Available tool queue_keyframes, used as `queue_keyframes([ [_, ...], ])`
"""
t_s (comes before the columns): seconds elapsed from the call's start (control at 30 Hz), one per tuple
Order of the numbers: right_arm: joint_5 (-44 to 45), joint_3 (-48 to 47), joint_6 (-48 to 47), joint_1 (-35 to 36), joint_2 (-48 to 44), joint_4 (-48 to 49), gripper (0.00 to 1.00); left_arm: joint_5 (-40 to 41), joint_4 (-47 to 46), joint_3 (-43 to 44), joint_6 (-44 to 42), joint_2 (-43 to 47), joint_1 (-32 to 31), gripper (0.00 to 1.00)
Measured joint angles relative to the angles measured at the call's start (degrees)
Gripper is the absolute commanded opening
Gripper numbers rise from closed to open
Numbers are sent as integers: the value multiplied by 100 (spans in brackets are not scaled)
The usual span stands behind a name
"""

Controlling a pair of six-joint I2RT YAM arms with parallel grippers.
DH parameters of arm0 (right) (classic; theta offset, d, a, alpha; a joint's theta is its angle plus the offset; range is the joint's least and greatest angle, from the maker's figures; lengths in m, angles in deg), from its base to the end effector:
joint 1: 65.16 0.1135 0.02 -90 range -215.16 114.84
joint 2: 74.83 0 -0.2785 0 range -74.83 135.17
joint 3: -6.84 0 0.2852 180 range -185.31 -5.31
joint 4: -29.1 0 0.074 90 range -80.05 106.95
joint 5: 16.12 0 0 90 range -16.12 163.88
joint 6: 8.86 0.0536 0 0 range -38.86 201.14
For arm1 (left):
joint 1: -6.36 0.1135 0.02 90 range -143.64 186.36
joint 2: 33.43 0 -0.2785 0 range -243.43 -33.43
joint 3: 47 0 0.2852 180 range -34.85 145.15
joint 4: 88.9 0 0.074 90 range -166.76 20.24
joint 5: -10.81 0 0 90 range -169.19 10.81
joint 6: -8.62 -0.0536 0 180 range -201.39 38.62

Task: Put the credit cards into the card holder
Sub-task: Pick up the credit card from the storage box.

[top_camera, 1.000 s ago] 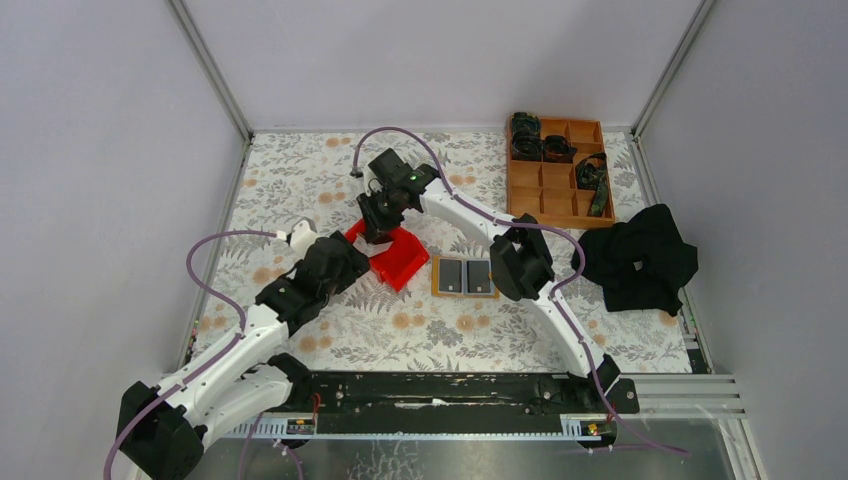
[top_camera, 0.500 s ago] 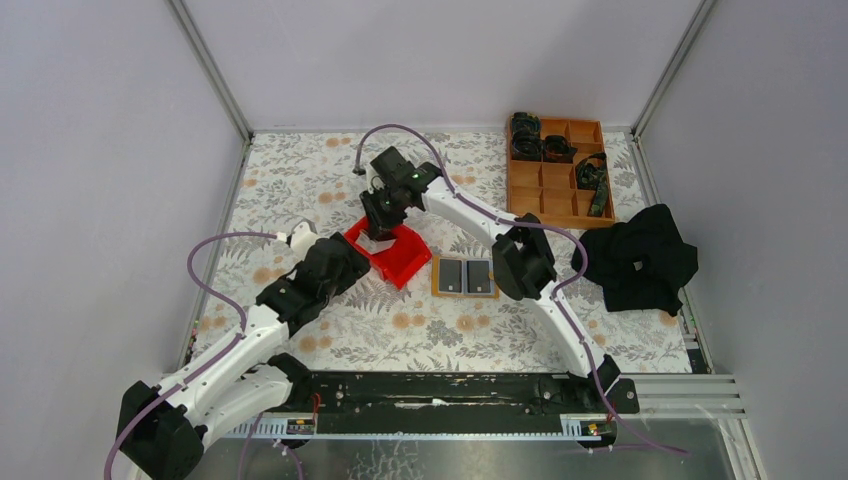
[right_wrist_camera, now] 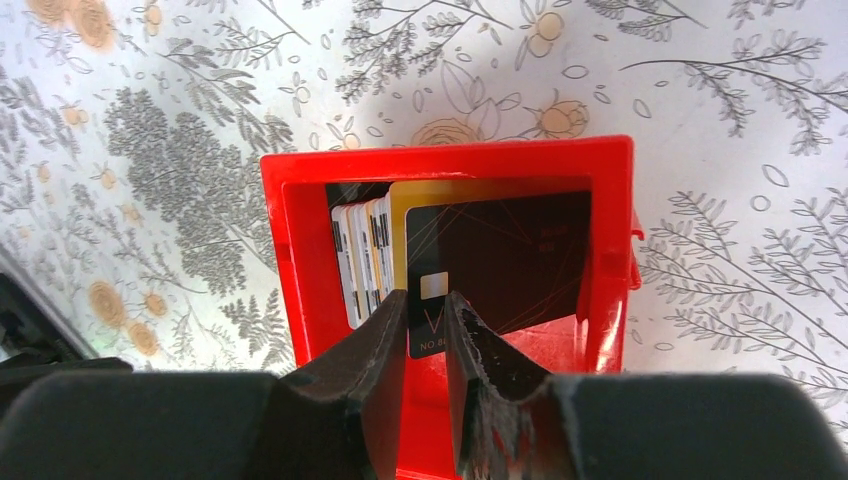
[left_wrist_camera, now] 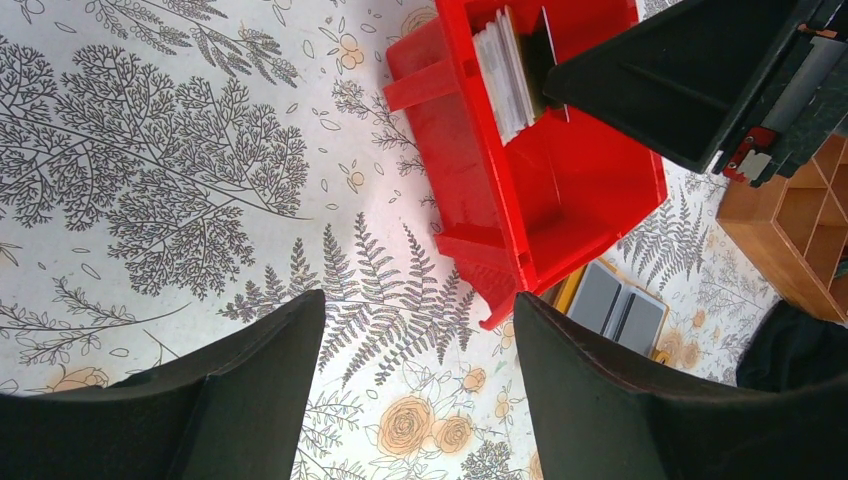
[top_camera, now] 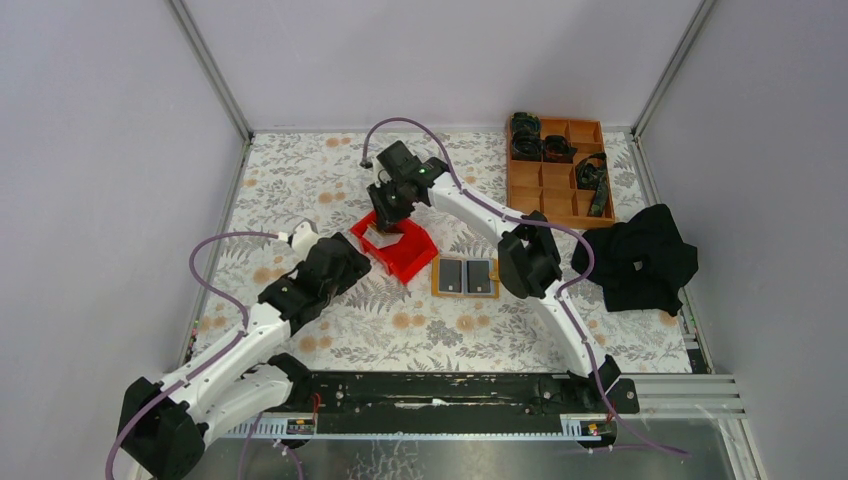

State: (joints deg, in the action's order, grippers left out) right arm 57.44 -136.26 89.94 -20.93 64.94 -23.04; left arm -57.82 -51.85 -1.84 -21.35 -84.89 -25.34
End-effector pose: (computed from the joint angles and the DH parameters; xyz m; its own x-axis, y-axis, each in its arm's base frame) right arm 0.4193 0.4293 0.2156 -0.6557 -0.4335 -0.6182 -0.7106 0.6310 0.3112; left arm 0.1975 -0.0990 0.2150 -0.5204 -0.6268 -0.5799 -0.3741 0.7778 -0.5050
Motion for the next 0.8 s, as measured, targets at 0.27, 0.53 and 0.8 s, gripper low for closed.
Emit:
queue_keyframes([
  [0.27,581,70,-197,0,-2,-24,27,0,-103,0,4,-107,0,77],
  [0.53,1517,302,-363,-2,-208,2,26,0,-203,0,-4,-234,0,77],
  [0.8,2087,302,-450,-4,-214,24,25,-11,-254,2,-70,-341,74,77],
])
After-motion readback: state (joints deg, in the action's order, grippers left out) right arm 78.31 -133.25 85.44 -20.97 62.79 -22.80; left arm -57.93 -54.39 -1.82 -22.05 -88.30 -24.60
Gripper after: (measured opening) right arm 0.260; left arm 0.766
